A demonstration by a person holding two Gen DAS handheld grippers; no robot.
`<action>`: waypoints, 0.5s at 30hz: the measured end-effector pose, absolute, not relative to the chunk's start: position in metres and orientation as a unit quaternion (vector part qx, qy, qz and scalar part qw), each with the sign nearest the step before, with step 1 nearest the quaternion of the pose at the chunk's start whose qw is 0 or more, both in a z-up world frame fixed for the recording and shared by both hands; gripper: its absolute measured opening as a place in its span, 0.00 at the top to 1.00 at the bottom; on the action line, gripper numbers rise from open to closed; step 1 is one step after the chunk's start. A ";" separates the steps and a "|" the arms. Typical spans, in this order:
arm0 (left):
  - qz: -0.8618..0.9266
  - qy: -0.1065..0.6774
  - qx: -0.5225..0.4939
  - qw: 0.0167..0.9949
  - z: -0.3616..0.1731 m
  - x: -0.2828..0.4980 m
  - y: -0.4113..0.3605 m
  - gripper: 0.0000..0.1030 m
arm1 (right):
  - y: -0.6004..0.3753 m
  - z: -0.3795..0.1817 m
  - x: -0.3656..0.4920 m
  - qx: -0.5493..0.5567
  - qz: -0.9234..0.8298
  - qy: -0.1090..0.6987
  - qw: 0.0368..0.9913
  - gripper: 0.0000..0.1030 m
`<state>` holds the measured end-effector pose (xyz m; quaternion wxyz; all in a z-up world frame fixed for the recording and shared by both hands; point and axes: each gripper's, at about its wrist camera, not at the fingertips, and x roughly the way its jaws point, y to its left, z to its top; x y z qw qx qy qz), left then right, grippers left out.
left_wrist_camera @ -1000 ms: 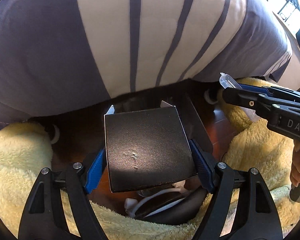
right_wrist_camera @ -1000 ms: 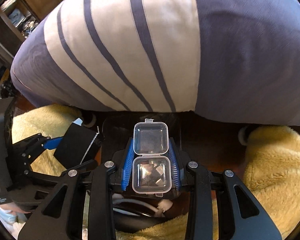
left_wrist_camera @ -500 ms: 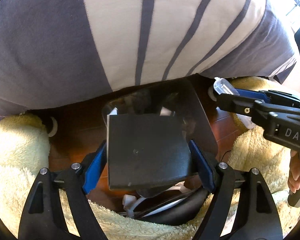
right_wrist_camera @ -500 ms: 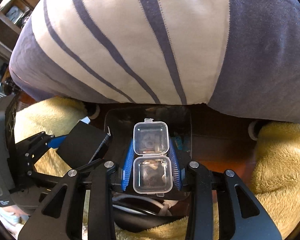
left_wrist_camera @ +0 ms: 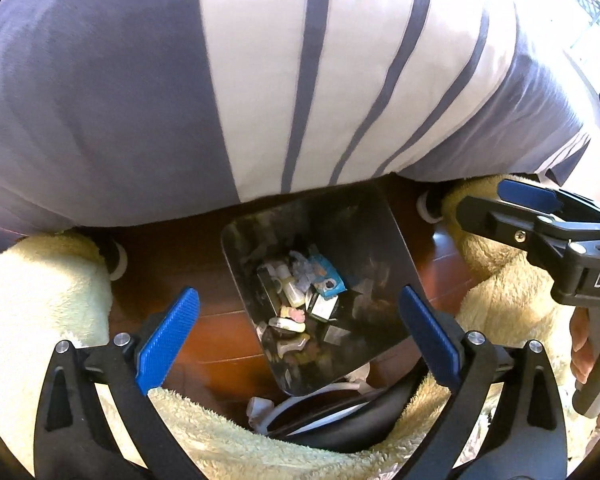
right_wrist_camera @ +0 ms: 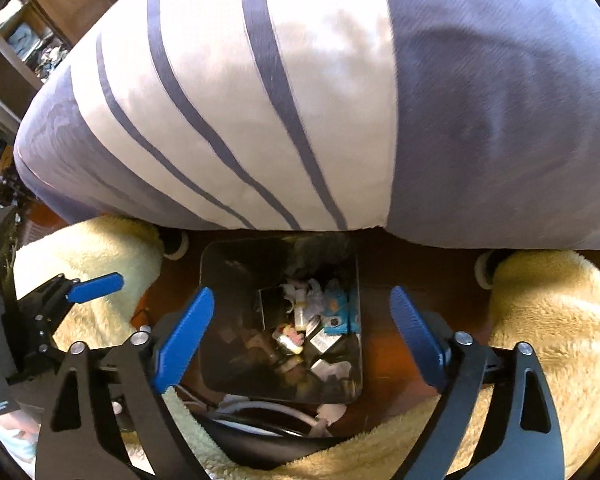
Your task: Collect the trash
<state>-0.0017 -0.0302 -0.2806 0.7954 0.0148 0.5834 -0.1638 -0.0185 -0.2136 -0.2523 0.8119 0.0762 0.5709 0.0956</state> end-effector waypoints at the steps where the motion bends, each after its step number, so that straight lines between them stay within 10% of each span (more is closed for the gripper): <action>1: -0.163 0.580 0.014 0.798 -0.277 -0.002 -0.030 0.08 | -0.216 -0.249 -0.020 0.076 0.091 0.566 0.816 0.09; 15: -0.144 0.458 0.008 0.877 -0.170 -0.022 -0.006 0.08 | -0.243 -0.158 -0.050 0.046 0.033 0.454 0.889 0.07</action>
